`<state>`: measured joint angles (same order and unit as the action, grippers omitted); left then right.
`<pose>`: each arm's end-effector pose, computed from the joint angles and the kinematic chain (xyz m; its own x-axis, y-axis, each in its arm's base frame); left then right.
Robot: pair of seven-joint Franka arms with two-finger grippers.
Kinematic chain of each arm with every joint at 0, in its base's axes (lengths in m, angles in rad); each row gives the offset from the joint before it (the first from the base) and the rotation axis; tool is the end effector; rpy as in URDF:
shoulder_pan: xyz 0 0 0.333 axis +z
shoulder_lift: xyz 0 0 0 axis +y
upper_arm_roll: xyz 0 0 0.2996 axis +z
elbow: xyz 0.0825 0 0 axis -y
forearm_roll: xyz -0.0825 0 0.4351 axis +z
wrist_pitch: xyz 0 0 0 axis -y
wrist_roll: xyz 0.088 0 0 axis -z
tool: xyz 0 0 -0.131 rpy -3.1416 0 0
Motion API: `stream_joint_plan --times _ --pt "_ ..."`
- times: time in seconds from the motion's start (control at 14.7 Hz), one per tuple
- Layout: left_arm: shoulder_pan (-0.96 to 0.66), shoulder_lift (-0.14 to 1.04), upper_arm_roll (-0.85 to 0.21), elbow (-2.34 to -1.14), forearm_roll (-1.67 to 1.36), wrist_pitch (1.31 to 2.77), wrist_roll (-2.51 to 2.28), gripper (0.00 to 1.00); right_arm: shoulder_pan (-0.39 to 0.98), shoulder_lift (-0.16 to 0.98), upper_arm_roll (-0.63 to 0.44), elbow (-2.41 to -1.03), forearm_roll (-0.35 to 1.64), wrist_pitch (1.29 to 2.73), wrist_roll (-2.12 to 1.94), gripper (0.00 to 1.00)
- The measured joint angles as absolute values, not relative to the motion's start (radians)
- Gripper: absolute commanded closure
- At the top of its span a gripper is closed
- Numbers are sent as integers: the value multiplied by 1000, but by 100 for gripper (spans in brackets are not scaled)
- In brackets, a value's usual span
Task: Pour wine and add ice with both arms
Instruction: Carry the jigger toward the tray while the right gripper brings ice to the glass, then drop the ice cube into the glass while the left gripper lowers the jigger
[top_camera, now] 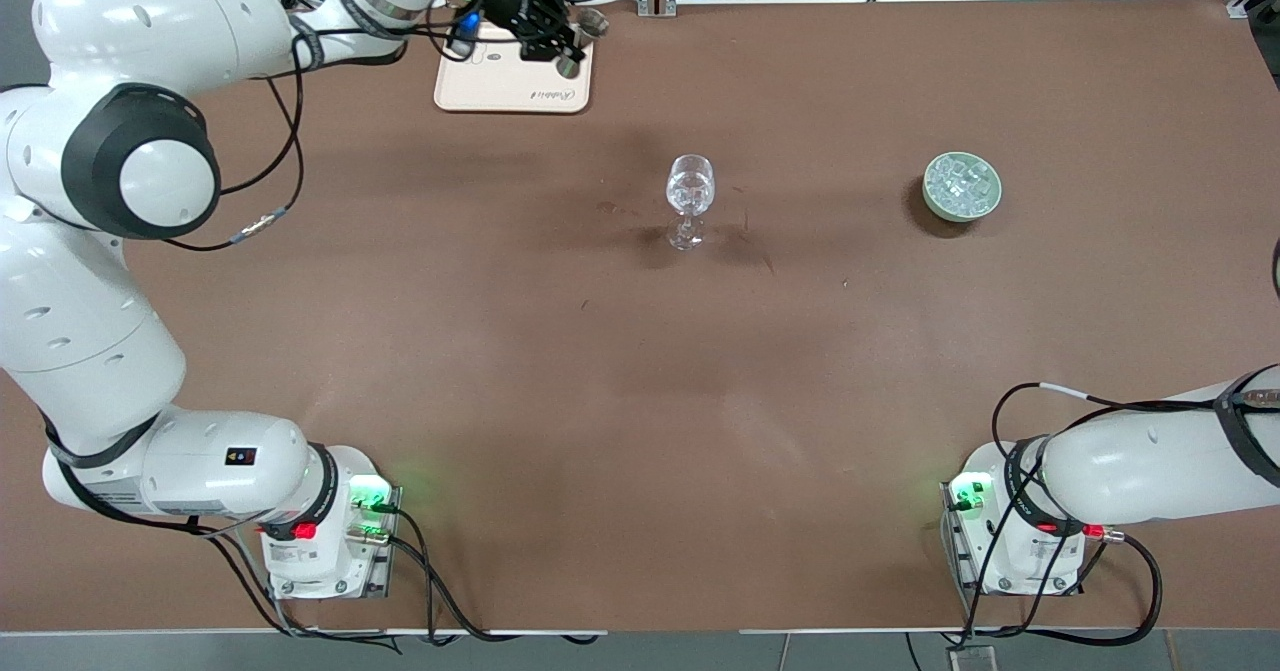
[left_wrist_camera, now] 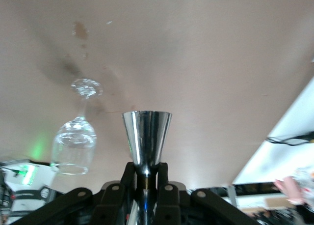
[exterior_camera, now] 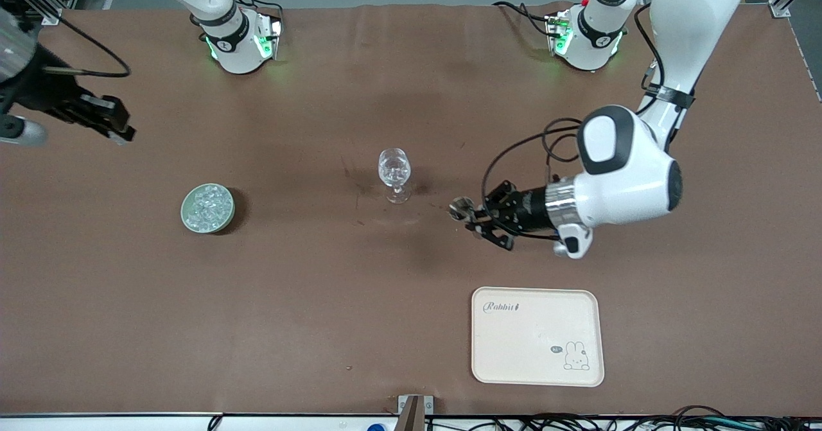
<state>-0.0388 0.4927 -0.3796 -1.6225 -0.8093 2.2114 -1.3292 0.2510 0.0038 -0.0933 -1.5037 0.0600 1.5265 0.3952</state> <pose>0.6721 -0.3091 0.3243 0.1192 0.6549 -0.7463 0.9924 -0.1008 0.0700 0.5943 0.1028 0.6131 0.9727 -0.2320 -0.0053 -0.2318 -0.9708 -0.0622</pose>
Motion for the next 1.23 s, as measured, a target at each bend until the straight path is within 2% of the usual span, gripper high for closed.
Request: stream_joint_plan --times 0.27,0.54,0.75,0.95,1.23 --pt "-42 543 -242 -1571 -1098 2210 -1241 99 424 62 -88 -1504 73 1619 677 98" --pt "-53 661 -181 -1463 -1262 2213 -1189 99 591 136 -87 -1504 75 1710 899 98" --pt "-101 746 -95 -1396 -1411 2245 -1130 99 700 201 -87 -1505 75 1758 1021 98" --pt "-112 811 -71 -1360 -1469 2259 -1038 99 781 277 -88 -1505 75 1811 1098 98" --pt "-112 899 -49 -1342 -1566 2271 -888 99 820 360 -89 -1504 75 1846 1113 98"
